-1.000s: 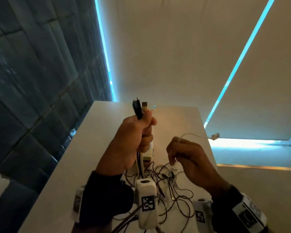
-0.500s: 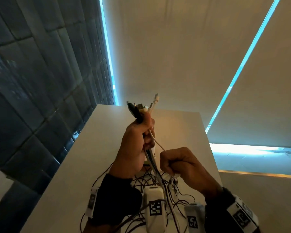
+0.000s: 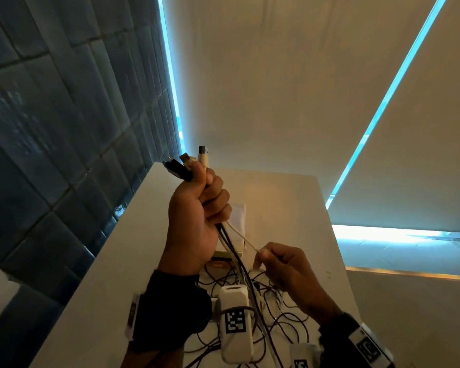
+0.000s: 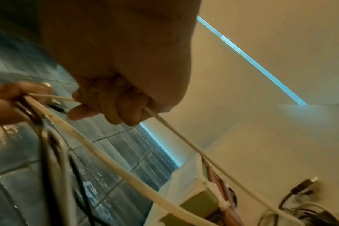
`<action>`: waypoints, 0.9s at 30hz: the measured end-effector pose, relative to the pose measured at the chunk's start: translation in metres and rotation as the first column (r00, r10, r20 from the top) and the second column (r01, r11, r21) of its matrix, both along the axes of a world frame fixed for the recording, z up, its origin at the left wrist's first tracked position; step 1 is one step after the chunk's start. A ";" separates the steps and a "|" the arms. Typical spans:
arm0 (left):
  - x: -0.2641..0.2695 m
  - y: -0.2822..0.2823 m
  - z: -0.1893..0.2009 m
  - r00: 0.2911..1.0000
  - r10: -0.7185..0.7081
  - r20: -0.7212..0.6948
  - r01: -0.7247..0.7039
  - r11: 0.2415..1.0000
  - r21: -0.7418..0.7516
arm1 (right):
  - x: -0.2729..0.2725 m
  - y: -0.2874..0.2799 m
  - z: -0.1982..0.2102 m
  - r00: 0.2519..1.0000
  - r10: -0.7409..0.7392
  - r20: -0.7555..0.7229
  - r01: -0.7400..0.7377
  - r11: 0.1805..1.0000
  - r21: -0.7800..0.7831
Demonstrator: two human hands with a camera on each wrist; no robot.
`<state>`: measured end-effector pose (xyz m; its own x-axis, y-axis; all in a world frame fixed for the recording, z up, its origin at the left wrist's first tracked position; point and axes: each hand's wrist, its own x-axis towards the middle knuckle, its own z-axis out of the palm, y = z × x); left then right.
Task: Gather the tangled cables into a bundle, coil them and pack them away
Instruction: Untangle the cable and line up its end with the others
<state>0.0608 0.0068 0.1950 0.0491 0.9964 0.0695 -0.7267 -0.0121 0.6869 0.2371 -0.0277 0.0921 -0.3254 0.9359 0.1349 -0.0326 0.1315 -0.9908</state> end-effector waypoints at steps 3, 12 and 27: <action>-0.006 -0.004 0.004 0.998 0.022 -0.055 -0.021 1.000 0.019 | 0.003 0.006 -0.020 0.999 -0.001 0.049 0.006 0.995 -0.103; -0.038 -0.009 0.016 0.980 0.042 -0.193 -0.006 0.983 0.186 | 0.023 0.031 -0.093 0.913 -0.089 0.398 0.157 0.977 -0.141; -0.024 -0.001 0.006 0.863 0.106 -0.493 -0.192 0.973 -0.128 | -0.029 0.041 0.067 0.975 -0.055 -0.217 0.089 0.985 0.149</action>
<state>0.0370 0.0055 0.2009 -0.1168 0.9889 -0.0922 -0.3048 0.0527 0.9510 0.2079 0.0132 0.1588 -0.2062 0.9174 0.3403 -0.2233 0.2944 -0.9292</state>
